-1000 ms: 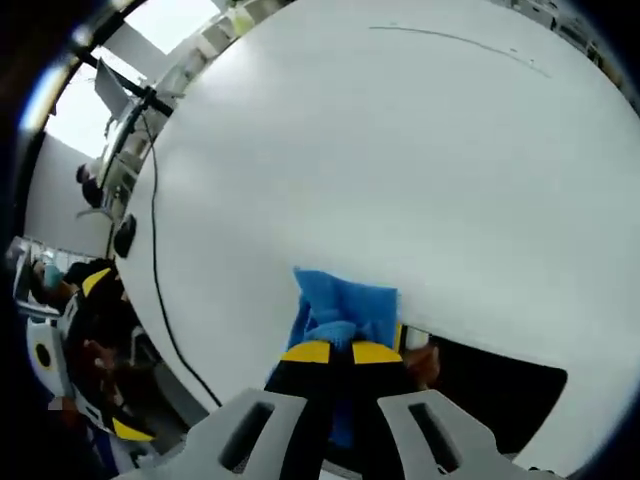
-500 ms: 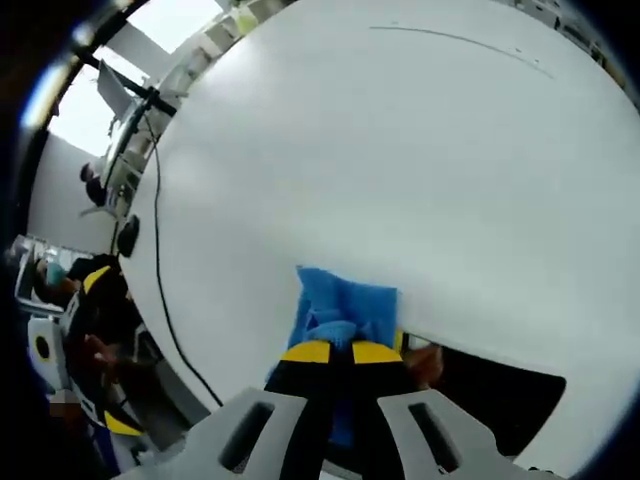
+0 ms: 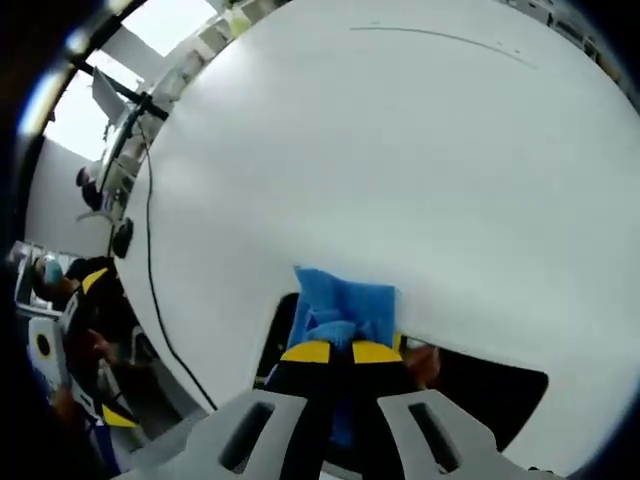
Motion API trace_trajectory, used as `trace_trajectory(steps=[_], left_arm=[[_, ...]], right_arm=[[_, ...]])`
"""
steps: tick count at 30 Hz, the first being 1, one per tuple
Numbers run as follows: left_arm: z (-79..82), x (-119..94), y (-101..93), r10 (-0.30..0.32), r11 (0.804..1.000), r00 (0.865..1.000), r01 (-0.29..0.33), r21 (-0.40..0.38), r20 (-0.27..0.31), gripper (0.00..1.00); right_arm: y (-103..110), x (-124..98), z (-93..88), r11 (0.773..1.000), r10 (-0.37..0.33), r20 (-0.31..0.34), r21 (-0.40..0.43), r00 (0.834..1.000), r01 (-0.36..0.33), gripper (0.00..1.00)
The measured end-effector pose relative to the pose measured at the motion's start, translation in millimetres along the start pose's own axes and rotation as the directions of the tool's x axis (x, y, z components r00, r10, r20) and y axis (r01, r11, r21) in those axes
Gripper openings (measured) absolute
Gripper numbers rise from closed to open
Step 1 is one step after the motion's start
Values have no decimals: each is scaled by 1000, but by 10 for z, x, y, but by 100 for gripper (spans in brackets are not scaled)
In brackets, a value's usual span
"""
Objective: Wipe the mirror surface with the cleaning cloth until all visible marks leave the cleaned area.
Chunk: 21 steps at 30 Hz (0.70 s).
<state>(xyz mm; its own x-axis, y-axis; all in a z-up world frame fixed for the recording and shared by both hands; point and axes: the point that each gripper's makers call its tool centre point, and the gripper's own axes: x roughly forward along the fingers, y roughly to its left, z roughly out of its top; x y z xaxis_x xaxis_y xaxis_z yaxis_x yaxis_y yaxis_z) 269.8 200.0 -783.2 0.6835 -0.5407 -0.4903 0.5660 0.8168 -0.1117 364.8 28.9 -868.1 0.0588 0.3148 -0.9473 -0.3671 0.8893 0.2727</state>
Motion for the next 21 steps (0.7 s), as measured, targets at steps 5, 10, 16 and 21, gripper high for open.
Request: trace_trajectory(steps=[5,10,16,21], left_arm=[[21,10,-5,-1,1000,1000,1,-22,7,99],[50,20,-6,3,1000,1000,-2,-22,16,99],[45,17,-19,2,1000,1000,-2,-20,15,100],[33,18,-129,-39,999,999,39,6,-2,100]], right_arm=[[-93,3,-2,1000,-5,7,18,1000,5,0],[-76,-33,-43,1000,-12,10,22,1000,12,0],[-65,-57,-75,998,-32,40,50,999,30,0],[-26,-82,-142,999,-42,62,32,997,40,0]])
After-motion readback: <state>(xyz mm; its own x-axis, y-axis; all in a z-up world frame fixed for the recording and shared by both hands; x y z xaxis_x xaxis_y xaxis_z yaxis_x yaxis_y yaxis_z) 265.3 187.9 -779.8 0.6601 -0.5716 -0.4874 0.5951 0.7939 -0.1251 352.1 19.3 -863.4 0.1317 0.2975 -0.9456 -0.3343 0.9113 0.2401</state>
